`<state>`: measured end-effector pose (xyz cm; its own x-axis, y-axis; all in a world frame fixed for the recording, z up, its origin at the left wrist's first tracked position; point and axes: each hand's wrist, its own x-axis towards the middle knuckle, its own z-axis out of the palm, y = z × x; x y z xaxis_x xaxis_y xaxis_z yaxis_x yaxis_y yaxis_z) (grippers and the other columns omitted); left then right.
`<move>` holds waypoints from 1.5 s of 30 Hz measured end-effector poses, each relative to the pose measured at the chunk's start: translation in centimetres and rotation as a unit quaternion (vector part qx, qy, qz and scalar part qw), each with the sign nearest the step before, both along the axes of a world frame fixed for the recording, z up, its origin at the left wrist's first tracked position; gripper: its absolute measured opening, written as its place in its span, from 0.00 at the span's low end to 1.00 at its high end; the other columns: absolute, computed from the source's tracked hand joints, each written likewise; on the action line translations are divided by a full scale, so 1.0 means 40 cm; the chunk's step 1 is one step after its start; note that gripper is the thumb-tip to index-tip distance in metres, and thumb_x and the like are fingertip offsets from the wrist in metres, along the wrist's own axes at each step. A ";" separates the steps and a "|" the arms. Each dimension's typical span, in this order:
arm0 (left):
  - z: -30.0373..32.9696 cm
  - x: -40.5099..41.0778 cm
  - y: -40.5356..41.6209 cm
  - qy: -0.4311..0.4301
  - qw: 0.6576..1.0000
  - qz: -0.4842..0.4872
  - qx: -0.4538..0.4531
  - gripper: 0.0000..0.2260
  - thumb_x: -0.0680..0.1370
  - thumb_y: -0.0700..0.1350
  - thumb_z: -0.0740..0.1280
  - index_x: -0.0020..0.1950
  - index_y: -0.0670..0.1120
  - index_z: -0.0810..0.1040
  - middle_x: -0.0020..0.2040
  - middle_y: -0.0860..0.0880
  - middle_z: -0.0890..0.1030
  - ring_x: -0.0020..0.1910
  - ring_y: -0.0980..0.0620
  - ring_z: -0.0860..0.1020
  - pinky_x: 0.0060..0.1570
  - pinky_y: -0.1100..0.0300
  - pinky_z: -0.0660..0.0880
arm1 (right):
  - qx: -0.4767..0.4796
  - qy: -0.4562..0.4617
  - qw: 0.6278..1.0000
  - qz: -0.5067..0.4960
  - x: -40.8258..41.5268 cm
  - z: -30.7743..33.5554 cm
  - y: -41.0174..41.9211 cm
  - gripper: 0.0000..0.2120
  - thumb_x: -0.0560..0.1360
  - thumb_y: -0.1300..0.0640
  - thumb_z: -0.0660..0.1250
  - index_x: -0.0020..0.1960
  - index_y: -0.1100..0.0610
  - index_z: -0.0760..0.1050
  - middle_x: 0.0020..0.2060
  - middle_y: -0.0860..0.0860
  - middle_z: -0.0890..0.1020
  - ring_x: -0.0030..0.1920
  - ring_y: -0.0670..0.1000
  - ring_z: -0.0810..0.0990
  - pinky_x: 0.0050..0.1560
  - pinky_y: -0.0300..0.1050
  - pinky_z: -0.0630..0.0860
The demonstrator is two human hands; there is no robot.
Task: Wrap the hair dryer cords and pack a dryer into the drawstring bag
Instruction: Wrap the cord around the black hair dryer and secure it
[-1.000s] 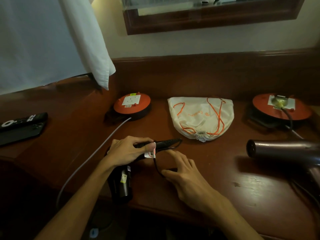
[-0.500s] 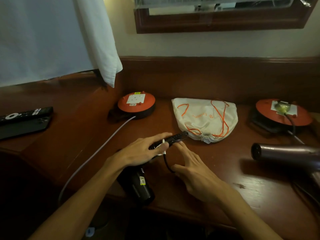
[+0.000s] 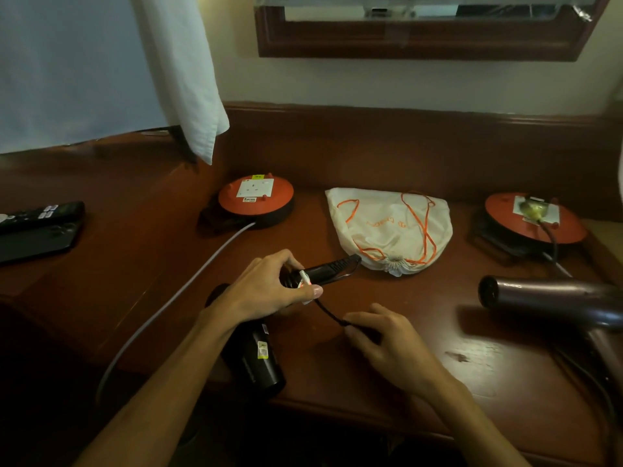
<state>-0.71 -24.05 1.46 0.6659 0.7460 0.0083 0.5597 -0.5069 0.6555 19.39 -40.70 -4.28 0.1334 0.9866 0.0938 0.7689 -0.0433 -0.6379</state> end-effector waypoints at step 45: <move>-0.020 -0.035 0.003 -0.088 0.996 0.023 0.011 0.21 0.68 0.67 0.76 0.53 0.58 0.75 0.46 0.58 0.83 0.46 0.60 0.81 0.41 0.64 0.74 | 0.050 0.598 0.773 -0.206 -0.059 0.058 0.174 0.14 0.71 0.73 0.73 0.56 0.72 0.79 0.52 0.65 0.85 0.51 0.59 0.87 0.56 0.51 0.83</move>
<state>-2.11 -23.92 0.67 0.6177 0.7739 0.1396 0.4597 -0.4993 0.7344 17.02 -33.74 -1.94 0.4847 0.8328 -0.2675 -0.4397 -0.0324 -0.8976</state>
